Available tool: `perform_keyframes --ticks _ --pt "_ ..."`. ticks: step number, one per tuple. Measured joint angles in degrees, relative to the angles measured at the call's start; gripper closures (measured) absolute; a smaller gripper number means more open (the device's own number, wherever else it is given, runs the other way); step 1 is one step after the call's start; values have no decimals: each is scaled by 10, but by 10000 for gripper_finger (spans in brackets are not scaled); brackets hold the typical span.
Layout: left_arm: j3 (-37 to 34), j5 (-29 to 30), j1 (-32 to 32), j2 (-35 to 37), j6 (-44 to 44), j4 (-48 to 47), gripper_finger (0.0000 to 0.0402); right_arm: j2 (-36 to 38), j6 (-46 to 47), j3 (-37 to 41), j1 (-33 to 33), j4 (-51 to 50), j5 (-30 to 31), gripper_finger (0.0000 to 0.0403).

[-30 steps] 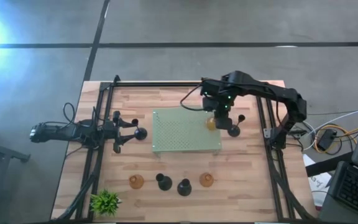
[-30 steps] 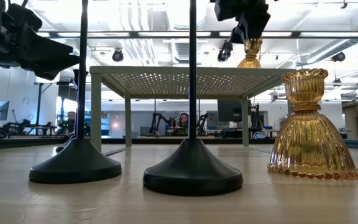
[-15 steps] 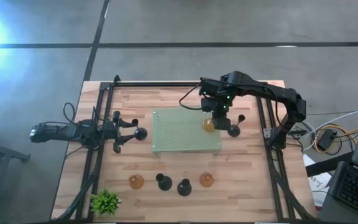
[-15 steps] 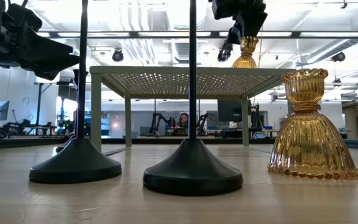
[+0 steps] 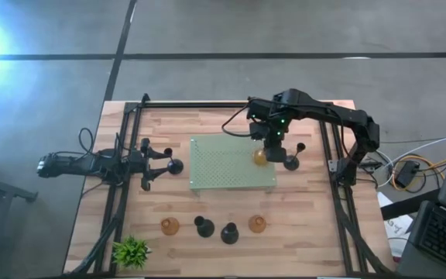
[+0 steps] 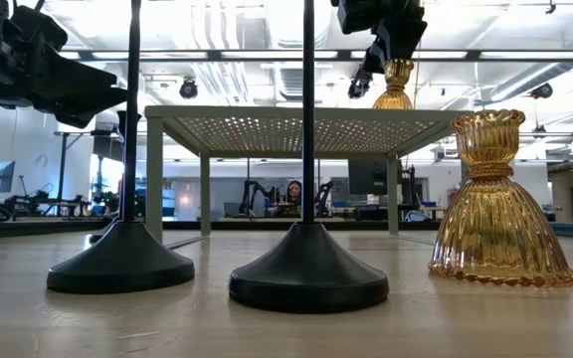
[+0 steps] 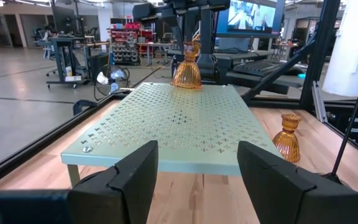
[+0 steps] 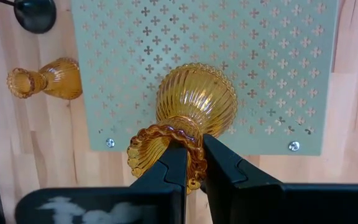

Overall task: Pick & Place candle stick holders
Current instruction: Put the yellow glass candle holder on the shelf

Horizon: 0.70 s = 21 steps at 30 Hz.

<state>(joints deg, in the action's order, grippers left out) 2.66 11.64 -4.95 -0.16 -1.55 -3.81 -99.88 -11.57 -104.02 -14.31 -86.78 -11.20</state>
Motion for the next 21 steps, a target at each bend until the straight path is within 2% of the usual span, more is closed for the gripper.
perform_keyframes --ticks 13,21 --pt "0 0 0 0 0 0 177 -1 11 -4 0 -3 9 380" --pt "0 0 0 0 0 0 177 -1 28 -4 0 -5 10 333"
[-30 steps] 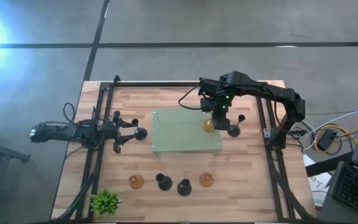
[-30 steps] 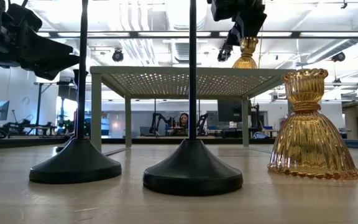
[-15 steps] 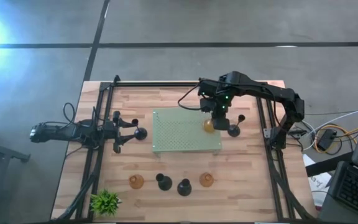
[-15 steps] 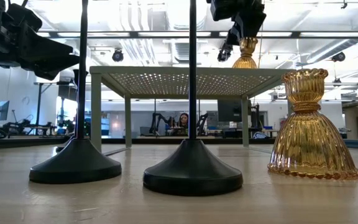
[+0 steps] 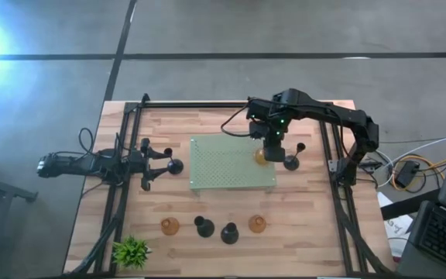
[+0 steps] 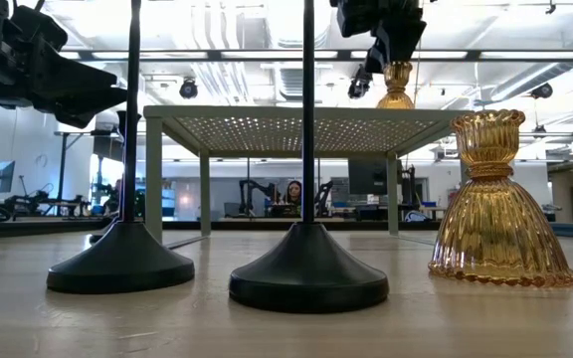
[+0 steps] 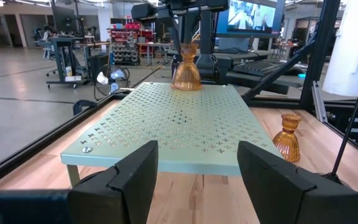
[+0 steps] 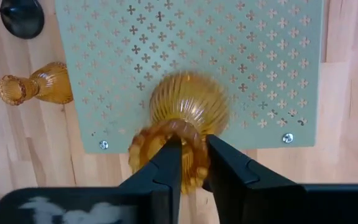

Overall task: Pick & Place candle stick holders
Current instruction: Put the yellow glass candle holder on the shelf

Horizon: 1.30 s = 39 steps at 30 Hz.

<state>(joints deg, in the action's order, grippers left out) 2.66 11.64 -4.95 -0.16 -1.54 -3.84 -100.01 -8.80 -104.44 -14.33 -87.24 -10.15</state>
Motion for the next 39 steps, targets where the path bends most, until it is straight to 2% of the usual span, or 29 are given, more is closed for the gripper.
perform_keyframes --ticks 11,17,26,31,35,39 --pt "0 0 0 0 0 0 177 0 -6 0 0 10 0 268" --pt "0 0 0 0 0 0 177 0 -6 -11 0 8 2 251" --pt "0 0 0 0 0 0 177 0 3 -89 1 -26 2 252" --pt "0 0 0 0 0 0 177 12 49 -142 5 -28 -2 262" --pt "0 0 0 0 0 0 177 35 58 -173 33 -27 -2 275" --pt "0 0 0 0 0 0 177 57 88 -181 89 -28 -2 291"
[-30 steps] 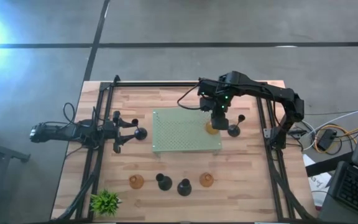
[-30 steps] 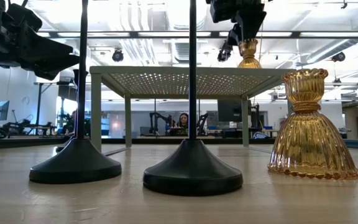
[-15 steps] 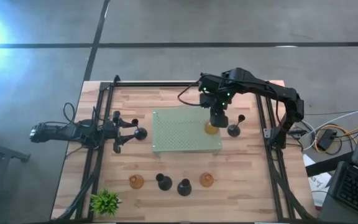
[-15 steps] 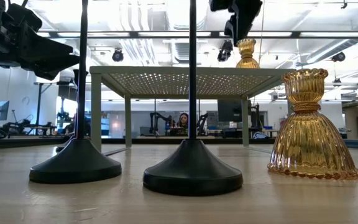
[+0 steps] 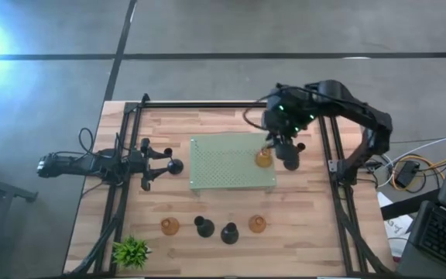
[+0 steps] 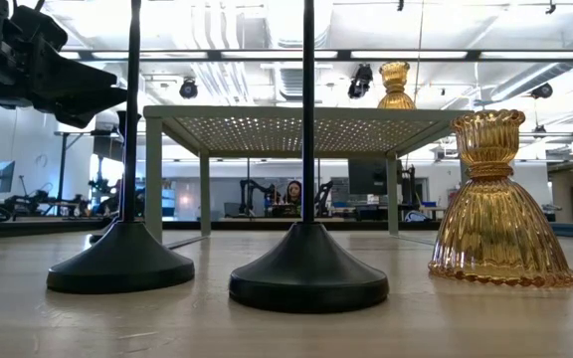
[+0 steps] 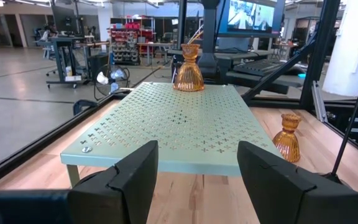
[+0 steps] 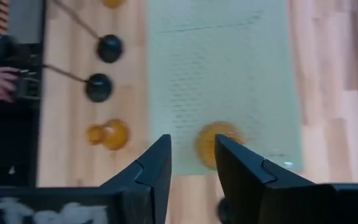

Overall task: Pick & Place candle stick holders
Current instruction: Put the yellow glass candle holder on the shelf

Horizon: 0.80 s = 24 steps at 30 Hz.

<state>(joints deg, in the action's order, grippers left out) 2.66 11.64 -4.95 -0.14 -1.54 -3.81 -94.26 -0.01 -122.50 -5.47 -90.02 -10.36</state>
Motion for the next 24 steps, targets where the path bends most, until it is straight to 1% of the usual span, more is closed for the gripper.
perform_keyframes --ticks 3,4,11,15,17,19,21,24 --pt "0 0 0 0 0 0 177 14 29 9 54 2 3 302" --pt "0 0 0 0 0 0 177 19 39 14 73 2 14 306" --pt "0 0 0 0 0 0 177 31 121 74 208 3 114 326" --pt "0 0 0 0 0 0 177 41 176 124 273 5 178 334" --pt "0 0 0 0 0 0 177 49 212 159 302 8 222 339" --pt "0 0 0 0 0 1 177 59 257 202 327 22 253 344" --pt "0 0 0 0 0 1 177 76 299 255 351 63 274 349" --pt "0 0 0 0 0 2 177 106 357 345 382 160 286 355"
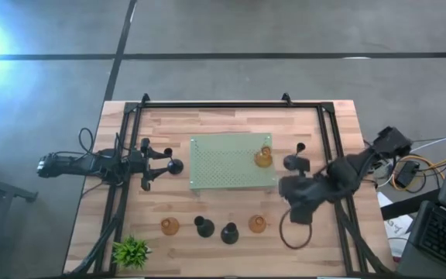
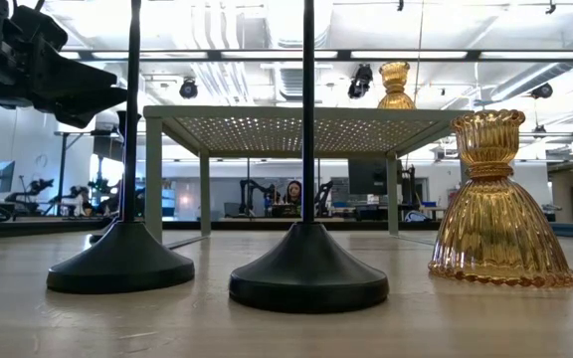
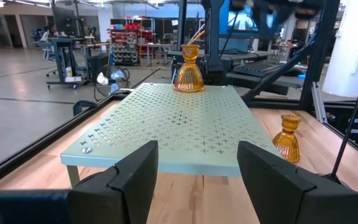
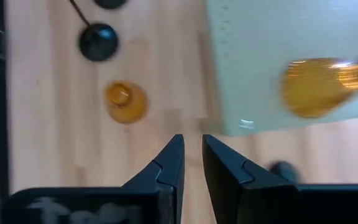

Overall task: Pick & Place candle stick holders
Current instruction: Put the yellow glass candle holder on the shelf

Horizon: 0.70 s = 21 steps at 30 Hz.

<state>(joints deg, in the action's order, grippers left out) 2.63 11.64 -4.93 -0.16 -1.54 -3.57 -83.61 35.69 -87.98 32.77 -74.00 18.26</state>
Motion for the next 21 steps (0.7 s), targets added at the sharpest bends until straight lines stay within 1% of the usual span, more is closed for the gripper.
perform_keyframes --ticks 4,9,12,16,19,21 --pt "0 0 0 0 0 0 177 33 87 125 40 137 -2 358" --pt "0 0 0 0 0 0 177 55 186 252 95 249 -1 358" --pt "0 0 0 0 0 1 177 59 226 322 124 331 19 354" --pt "0 0 0 0 0 1 177 48 224 399 149 460 70 353" --pt "0 0 0 0 0 1 177 32 178 438 151 546 79 351" --pt "0 0 0 0 0 1 177 21 160 454 151 579 87 346"
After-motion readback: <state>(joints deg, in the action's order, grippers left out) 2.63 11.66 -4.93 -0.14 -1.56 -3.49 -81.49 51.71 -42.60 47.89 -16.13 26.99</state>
